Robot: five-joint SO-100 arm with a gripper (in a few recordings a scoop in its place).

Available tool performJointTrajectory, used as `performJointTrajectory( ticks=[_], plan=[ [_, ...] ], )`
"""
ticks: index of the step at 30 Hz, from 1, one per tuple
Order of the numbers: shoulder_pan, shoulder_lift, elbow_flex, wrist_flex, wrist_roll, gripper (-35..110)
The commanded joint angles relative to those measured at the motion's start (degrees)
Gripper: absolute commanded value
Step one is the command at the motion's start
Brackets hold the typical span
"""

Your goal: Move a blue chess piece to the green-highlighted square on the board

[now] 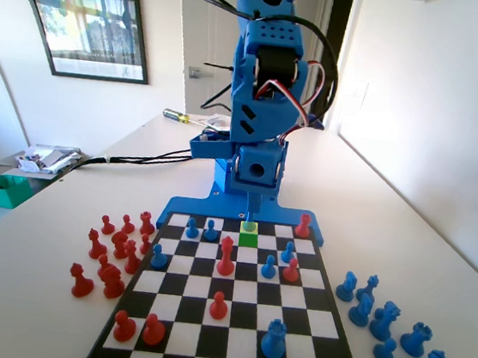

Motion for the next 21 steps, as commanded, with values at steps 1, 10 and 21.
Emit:
performJointTrajectory(
  ticks=[1, 10, 21],
  plan=[
    [-0.5, 0.3, -0.1, 0.9, -0.4, 14],
    [-1.0, 0.3, -1.4, 4.6, -1.1, 14],
    [-1.1, -0.4, -0.4, 3.0, -1.6, 14]
  ],
)
